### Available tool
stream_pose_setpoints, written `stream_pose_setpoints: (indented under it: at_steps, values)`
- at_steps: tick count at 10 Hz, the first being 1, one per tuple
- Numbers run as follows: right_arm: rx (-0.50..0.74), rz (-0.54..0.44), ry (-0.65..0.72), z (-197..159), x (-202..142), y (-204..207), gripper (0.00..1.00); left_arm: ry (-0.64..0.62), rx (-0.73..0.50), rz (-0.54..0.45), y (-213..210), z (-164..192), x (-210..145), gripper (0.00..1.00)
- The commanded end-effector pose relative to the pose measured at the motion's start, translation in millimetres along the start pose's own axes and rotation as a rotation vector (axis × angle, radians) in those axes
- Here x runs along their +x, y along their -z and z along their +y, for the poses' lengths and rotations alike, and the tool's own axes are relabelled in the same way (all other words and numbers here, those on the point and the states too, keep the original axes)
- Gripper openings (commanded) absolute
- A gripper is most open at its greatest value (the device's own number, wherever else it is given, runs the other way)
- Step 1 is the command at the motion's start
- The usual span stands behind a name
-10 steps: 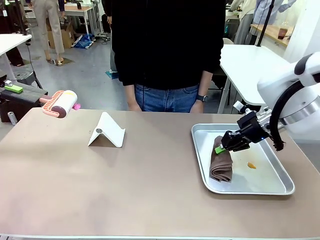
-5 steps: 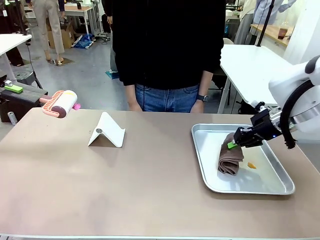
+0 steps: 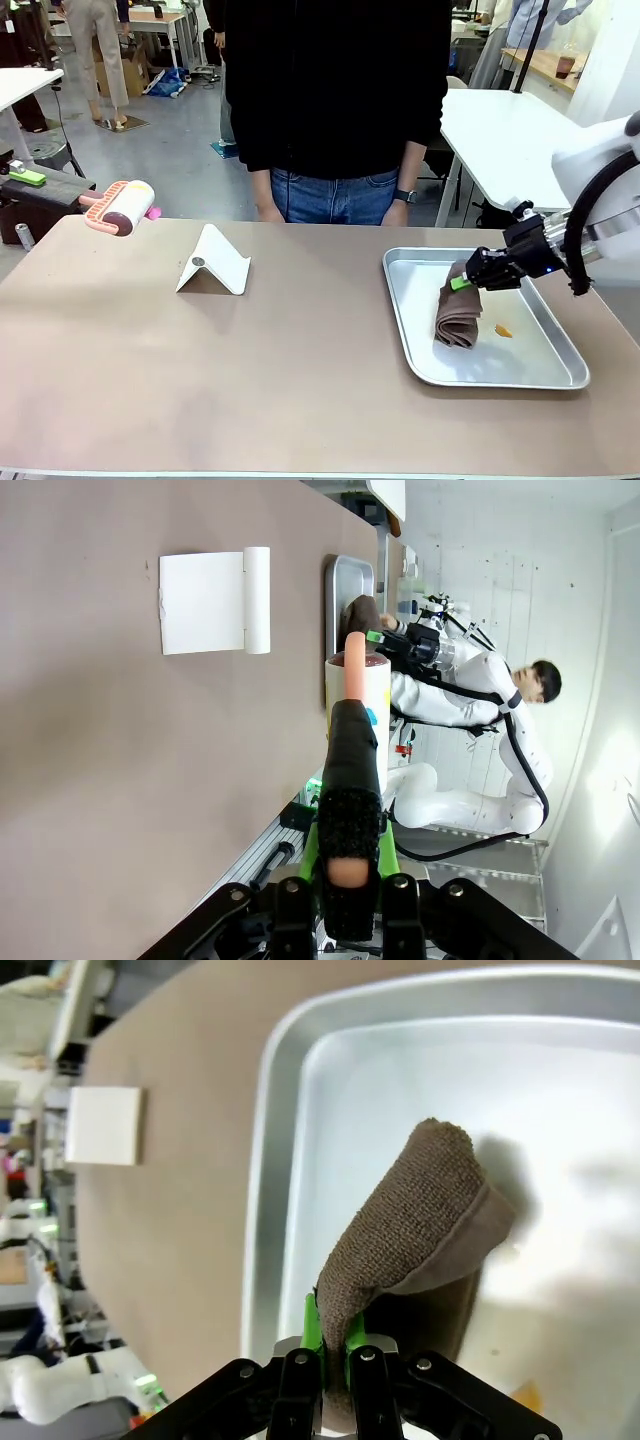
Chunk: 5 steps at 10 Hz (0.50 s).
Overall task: Clean the surface of the table.
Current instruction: If a person points to the right, clean the right side of the table with your right hand, and if they point to the left, clean the left side with your left hand.
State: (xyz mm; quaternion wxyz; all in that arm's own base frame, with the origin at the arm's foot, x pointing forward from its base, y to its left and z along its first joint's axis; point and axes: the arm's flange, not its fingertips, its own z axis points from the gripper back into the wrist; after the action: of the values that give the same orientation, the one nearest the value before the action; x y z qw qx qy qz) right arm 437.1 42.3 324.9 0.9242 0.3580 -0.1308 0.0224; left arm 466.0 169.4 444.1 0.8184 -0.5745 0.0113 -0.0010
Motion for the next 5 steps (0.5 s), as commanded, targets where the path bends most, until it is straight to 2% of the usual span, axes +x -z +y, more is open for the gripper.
stream_pose_setpoints:
  at_steps: [1,4,5]
  values:
    - [0.122,-0.033,-0.021,-7.6,1.5,-14.8,0.09,-0.005,0.002,-0.003,1.8,-4.3,-4.3,0.23]
    - [0.121,-0.009,-0.022,-12.3,0.3,-12.1,0.09,-0.005,0.002,-0.003,1.8,-4.3,-4.3,0.23]
    - [0.162,-0.002,-0.022,-10.9,0.0,-12.8,0.09,-0.005,0.002,-0.003,1.8,-4.3,-4.3,0.23]
